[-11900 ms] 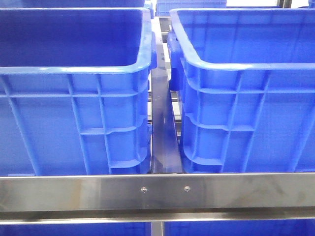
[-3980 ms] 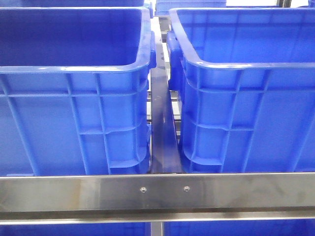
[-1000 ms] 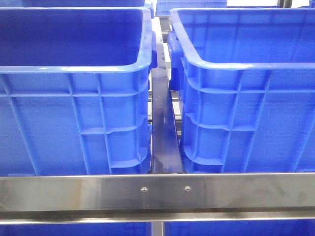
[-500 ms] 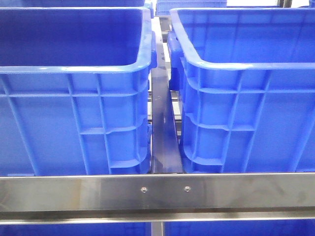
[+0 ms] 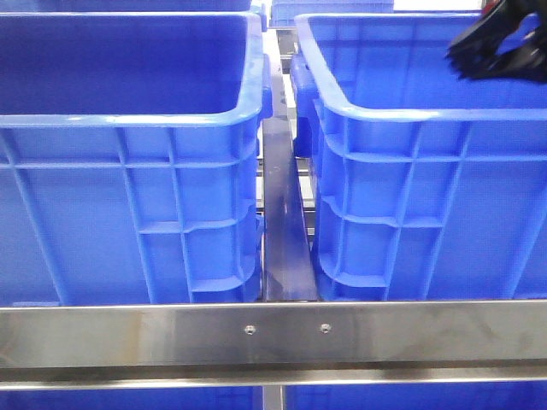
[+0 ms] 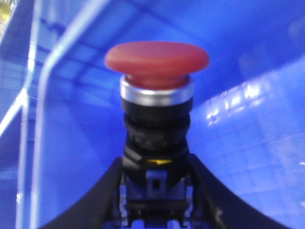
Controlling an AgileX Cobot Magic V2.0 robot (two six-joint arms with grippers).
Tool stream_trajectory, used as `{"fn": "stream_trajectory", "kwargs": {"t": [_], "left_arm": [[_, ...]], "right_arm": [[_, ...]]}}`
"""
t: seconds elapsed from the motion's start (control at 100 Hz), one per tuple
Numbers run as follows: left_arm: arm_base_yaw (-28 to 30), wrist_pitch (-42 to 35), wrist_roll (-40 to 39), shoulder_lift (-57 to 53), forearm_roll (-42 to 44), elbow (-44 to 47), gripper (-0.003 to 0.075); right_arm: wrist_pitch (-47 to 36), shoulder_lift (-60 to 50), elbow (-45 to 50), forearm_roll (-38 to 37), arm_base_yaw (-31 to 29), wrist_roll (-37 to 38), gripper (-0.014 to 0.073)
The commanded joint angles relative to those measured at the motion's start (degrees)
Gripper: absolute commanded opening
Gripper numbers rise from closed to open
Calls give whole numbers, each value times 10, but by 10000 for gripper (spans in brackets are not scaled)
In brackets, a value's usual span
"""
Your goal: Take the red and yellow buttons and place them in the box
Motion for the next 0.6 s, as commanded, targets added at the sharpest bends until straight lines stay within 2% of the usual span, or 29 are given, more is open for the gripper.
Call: {"fn": "stream_trajectory", "kwargs": {"t": [0.0,0.13,0.59], "left_arm": [[1,-42,0,7,4,-15,-19],[1,-42,0,7,4,-15,-19],[1,-43,0,7,4,-15,-19]], "right_arm": [[48,18,-43,40,-4,-9,27],[49,63,-64,79,-4,-8,27],[17,147,-130,79,-5,27,27]]}}
